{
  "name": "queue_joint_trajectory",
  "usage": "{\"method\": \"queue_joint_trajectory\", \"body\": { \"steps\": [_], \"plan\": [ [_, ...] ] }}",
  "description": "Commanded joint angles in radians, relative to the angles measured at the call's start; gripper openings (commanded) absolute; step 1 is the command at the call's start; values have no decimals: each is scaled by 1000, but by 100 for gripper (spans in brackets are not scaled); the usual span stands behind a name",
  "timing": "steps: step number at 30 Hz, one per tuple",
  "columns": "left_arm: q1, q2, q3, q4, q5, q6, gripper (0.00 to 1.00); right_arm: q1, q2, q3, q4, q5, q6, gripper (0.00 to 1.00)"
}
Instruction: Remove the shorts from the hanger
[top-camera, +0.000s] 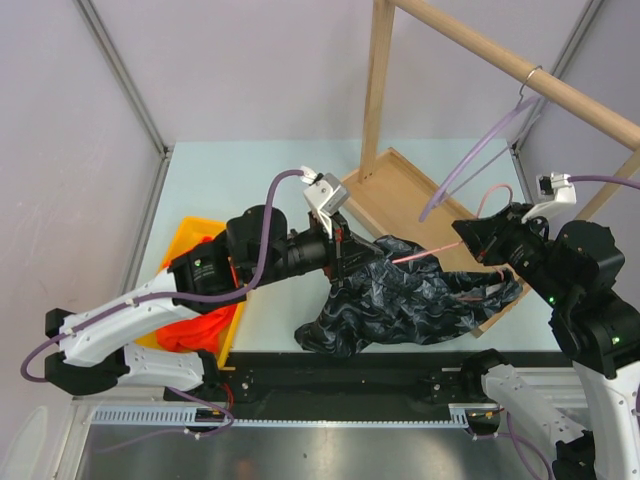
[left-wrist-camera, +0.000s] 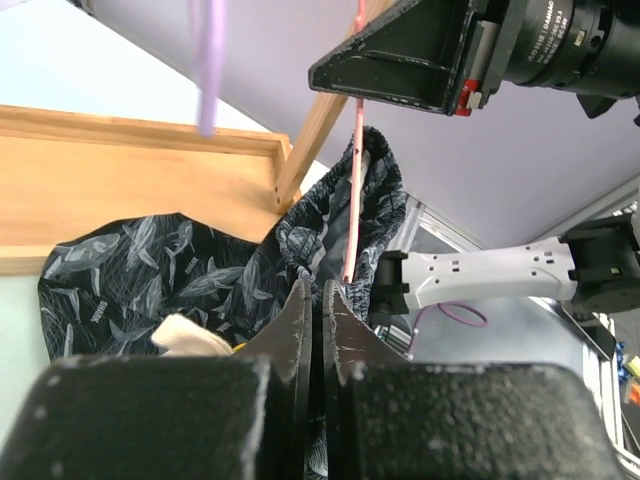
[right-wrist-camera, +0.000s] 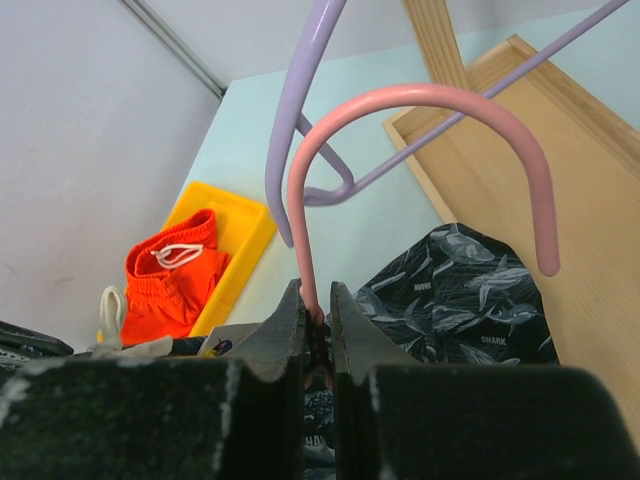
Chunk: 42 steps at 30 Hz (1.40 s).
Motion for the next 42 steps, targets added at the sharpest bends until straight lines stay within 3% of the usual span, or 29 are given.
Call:
{"method": "queue_joint_trajectory", "body": {
  "steps": [1,8,13,19,25,30,34,42],
  "plan": [
    [8,-79,-4,63,-93,6,0,4,-24,9,39,63,31,0],
    [8,-258,-157,100,-298,5,0,5,-75,-2,13,282,123,0],
    [8,-360,-251,102,-372,-29,0,2,-117,-27,15,355,214,0],
    [8,-366,-319,136,-328,-78,0,2,-119,-68,128,190,364,0],
    [9,-242,-339,238,-211,-126,0,4,-69,-106,396,-71,607,0],
    [20,-136,-283,211,-202,-132,0,1,-53,-108,558,-142,692,0],
    [70,-124,-259,131,-211,-137,0,4,-96,-108,515,-109,660,0],
    [331,-246,-169,-65,-197,-60,0,4,-153,-108,397,-53,587,0]
  ]
}}
